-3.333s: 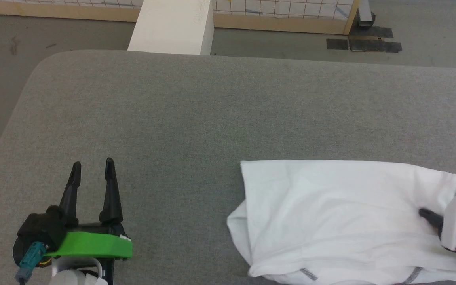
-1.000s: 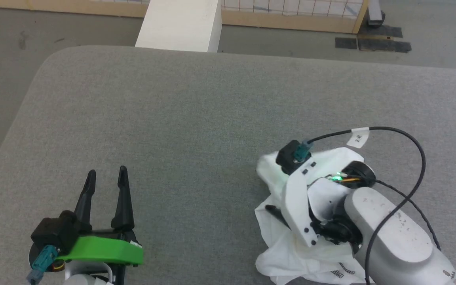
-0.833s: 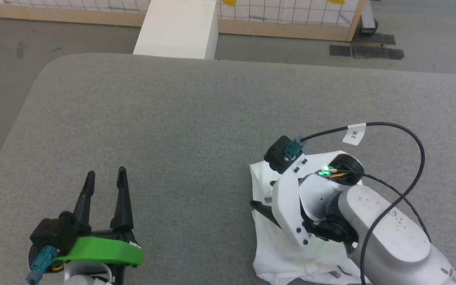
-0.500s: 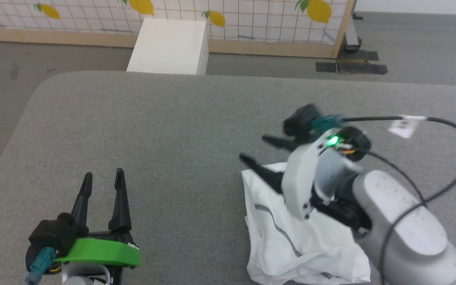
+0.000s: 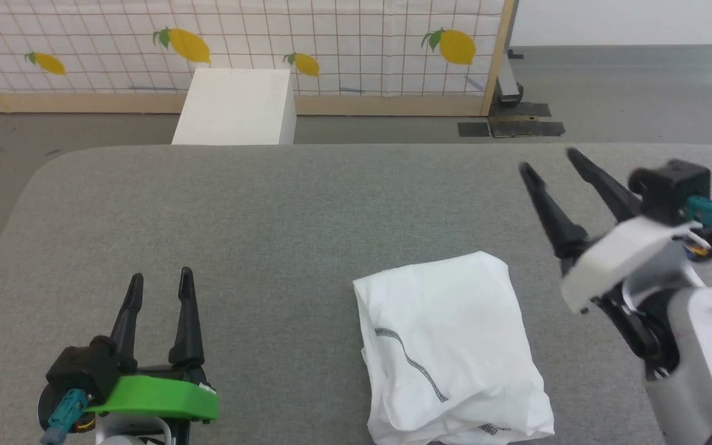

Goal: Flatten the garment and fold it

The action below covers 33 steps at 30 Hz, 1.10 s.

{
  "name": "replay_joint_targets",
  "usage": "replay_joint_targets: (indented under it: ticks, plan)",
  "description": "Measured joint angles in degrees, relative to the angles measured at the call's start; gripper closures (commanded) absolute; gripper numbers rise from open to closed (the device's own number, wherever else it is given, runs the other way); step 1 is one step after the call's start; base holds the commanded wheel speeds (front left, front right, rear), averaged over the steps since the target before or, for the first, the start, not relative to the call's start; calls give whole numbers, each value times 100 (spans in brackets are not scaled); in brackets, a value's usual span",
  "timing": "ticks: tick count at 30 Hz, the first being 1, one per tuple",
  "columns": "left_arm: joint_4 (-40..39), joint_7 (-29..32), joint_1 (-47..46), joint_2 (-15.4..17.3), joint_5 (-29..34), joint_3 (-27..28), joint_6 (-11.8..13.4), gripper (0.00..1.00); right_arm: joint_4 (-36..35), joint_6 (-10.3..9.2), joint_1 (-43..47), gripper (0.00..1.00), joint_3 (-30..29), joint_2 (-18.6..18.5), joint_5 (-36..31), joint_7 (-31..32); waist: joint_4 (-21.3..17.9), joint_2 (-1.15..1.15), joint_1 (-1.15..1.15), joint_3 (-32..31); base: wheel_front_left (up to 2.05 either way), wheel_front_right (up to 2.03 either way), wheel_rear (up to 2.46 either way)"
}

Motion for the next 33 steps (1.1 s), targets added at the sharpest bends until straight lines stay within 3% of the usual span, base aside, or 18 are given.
replay_joint_targets:
  ticks: [12, 18, 33]
  plan:
    - [5, 0, 9, -9, -12, -87, 14, 0, 412, 0, 1028, 0, -565, 416, -824, 1117, -9, 0, 0, 247, 0, 0, 0]
    - [19, 0, -2, -15, -27, -137, 23, 0, 722, 0, 1061, 0, -495, 740, -1281, 1659, 39, 0, 0, 496, 0, 0, 0]
    - [62, 0, -201, -20, -82, -193, 23, 0, 1173, 1, 899, 0, -532, 989, -1641, 2731, 204, 0, 0, 904, 0, 0, 0]
